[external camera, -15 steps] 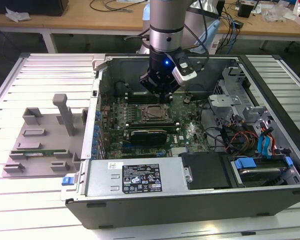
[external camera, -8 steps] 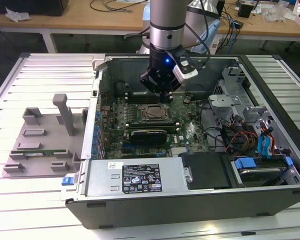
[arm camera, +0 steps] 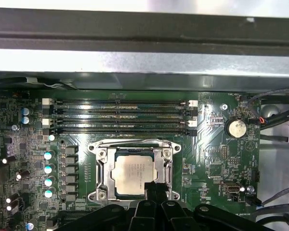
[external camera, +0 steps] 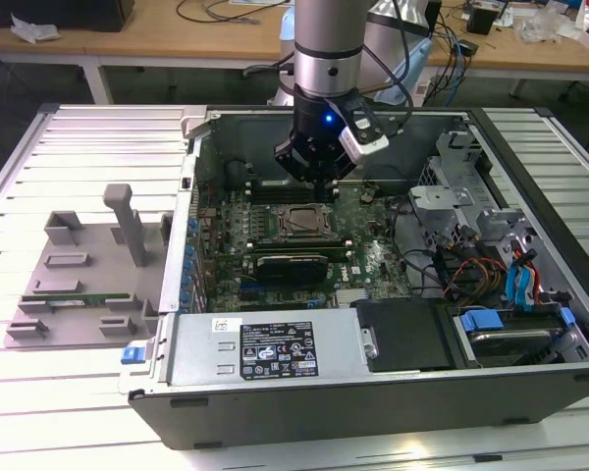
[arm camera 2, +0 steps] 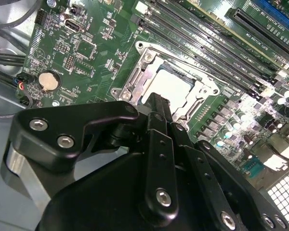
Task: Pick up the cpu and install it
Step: 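Install the first cpu locking lever, then install the second cpu locking lever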
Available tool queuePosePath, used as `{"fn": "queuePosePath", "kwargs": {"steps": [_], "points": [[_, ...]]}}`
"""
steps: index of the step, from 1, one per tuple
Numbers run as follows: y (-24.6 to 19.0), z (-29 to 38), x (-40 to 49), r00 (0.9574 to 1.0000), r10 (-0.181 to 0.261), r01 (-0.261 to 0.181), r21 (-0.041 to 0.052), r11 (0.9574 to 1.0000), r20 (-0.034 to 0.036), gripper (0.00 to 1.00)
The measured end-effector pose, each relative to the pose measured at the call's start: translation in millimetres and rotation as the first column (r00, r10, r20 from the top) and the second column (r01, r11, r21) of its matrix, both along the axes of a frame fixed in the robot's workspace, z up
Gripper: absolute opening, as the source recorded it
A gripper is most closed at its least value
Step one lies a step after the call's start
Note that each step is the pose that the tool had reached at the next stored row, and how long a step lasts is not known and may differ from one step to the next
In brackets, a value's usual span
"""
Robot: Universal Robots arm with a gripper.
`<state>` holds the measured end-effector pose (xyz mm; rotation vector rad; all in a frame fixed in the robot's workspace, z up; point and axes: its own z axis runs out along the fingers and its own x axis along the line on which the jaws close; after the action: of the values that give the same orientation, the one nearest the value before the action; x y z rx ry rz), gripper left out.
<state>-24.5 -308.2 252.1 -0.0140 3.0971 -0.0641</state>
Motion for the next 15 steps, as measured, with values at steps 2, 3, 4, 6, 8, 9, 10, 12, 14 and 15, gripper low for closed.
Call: {"fn": "queuePosePath", "kwargs": {"steps": [2, 3, 4, 6, 8, 9, 10, 12, 14, 15], "points": [[0.0, 0.0, 0.0, 1.0000, 0.000, 0.000, 0.0000, 1.0000, -0.0001, 0.11], [0.0, 0.0, 0.0, 1.0000, 0.000, 0.000, 0.0000, 1.0000, 0.0000, 0.11], [0.0, 0.1, 0.0, 1.0000, 0.000, 0.000, 0.0000, 1.0000, 0.0000, 0.11], [-0.1, 0.1, 0.0, 1.0000, 0.000, 0.000, -0.0001, 1.0000, -0.0001, 0.11], [-4.2, 0.1, 0.0, 1.0000, 0.000, 0.000, -0.0001, 1.0000, -0.0001, 0.11], [-5.9, 0.1, 0.0, 1.0000, 0.000, 0.000, 0.0000, 1.0000, 0.0000, 0.11], [-7.6, 0.1, 0.0, 1.0000, 0.000, 0.000, -0.0001, 1.0000, -0.0001, 0.11], [-9.8, 0.1, 0.0, 1.0000, 0.000, 0.000, -0.0001, 1.0000, -0.0001, 0.11], [-12.8, 0.1, 0.0, 1.0000, 0.000, 0.000, 0.0000, 1.0000, 0.0000, 0.11], [-15.1, 0.1, 0.0, 1.0000, 0.000, 0.000, 0.0000, 1.0000, -0.0001, 0.11]]}}
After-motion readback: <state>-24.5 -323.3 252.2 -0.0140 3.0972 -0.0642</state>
